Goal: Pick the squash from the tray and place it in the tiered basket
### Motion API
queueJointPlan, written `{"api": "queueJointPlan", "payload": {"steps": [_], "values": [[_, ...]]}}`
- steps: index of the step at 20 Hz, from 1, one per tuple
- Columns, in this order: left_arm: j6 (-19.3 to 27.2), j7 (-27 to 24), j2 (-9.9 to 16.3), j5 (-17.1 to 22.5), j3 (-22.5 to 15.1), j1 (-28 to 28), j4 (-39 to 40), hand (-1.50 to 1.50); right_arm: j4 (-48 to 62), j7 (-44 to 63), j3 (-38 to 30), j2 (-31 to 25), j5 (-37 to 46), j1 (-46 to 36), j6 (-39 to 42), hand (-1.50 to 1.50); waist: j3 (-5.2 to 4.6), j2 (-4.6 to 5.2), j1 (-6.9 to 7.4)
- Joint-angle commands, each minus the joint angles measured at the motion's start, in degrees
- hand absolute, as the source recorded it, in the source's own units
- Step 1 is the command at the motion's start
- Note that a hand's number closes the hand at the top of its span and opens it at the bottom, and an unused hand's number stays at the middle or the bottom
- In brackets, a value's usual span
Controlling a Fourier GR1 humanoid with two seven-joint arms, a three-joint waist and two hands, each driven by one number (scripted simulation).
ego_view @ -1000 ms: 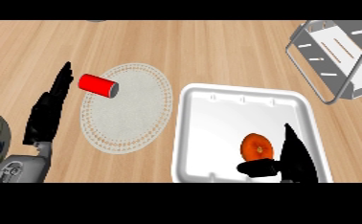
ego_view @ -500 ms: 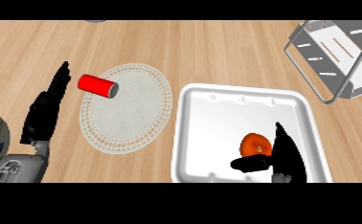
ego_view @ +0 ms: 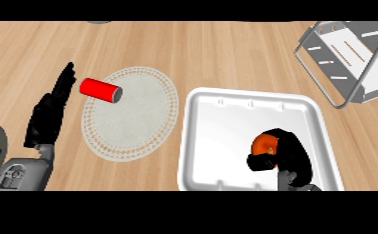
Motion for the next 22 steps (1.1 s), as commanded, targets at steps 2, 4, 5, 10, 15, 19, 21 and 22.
{"api": "queueJointPlan", "payload": {"steps": [2,4,5,10,15,19,21,22], "values": [[1.7,3.3,-1.4,-1.8,-0.2,-0.9,-2.0,0.0,-1.4,9.5,0.2,1.5,-3.1,-1.6,-1.5,1.5,0.74,0.3,0.08],[-0.6,1.8,-0.9,-0.5,0.2,-0.5,-0.4,0.0,-2.3,8.5,-0.9,1.5,-3.9,-1.0,-3.5,1.5,0.72,0.3,-0.09],[0.0,3.0,-0.1,-1.2,0.4,1.2,-3.9,0.0,-1.9,8.3,-0.7,1.5,-2.8,-0.5,-5.2,1.5,0.74,0.22,0.24],[-1.3,0.6,-0.7,-1.0,-0.4,0.5,-2.0,0.0,-3.3,-24.2,14.5,-11.0,-4.8,-2.2,14.5,1.5,0.82,0.1,2.93],[0.0,2.0,-1.1,-1.4,0.3,0.7,-1.7,0.0,-14.9,-42.3,14.6,-23.1,-9.0,-1.5,18.9,1.5,0.85,-0.14,-0.47],[-2.1,1.0,0.1,0.5,2.2,0.9,-1.1,0.0,-22.0,-47.4,1.8,-23.3,-17.3,-1.7,14.9,1.5,0.8,0.09,-0.77],[-0.1,0.4,-1.4,-1.7,0.9,0.4,-0.6,0.0,-23.9,-49.2,-4.6,-24.5,-19.3,-2.6,13.4,1.5,0.8,0.18,-1.17],[-0.4,0.4,-1.1,-0.3,2.3,1.2,-0.9,0.0,-25.3,-51.4,-6.4,-24.8,-19.5,-0.9,11.5,1.5,0.81,0.09,-1.16]]}}
